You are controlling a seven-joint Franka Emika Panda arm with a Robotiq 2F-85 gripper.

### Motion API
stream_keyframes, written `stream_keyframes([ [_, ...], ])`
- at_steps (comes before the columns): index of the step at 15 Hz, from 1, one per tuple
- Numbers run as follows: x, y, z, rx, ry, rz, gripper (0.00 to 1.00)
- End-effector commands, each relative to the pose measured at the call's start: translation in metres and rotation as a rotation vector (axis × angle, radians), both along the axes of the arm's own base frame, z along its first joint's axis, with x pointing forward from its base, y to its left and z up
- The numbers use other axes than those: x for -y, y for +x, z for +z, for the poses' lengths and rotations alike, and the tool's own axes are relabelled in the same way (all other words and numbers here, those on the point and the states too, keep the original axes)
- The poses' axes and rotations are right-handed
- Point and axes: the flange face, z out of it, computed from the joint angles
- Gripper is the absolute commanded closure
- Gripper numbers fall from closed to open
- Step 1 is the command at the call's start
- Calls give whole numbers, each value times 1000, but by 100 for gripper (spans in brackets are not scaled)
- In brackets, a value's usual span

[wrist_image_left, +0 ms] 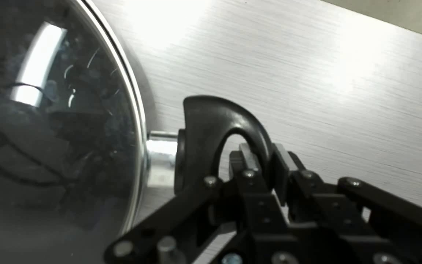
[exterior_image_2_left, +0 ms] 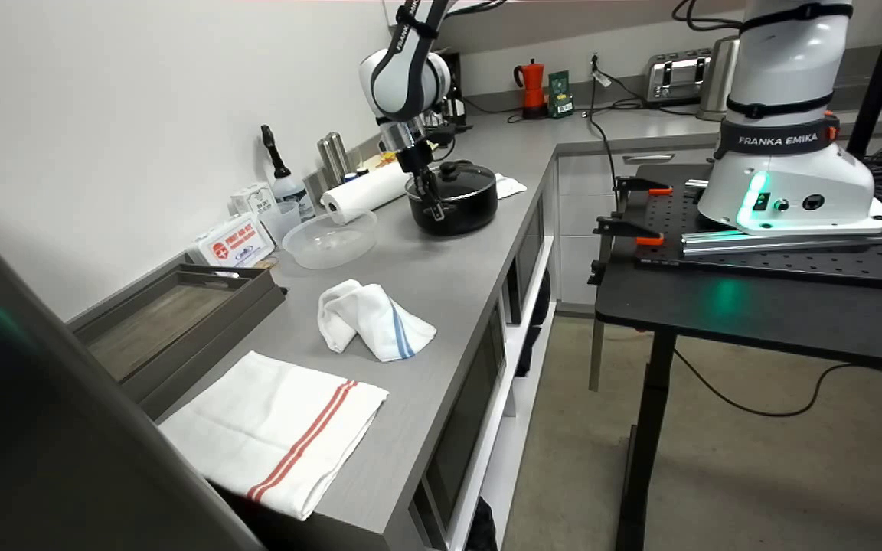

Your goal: Move the pot to the right

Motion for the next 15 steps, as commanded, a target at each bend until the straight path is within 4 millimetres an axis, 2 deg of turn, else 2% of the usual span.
stream_keyframes([
  [1,3,18,10,7,-41,35,96],
  [9,4,31,2,10,-69,77,96],
  [15,8,41,5,14,-102,131,96],
])
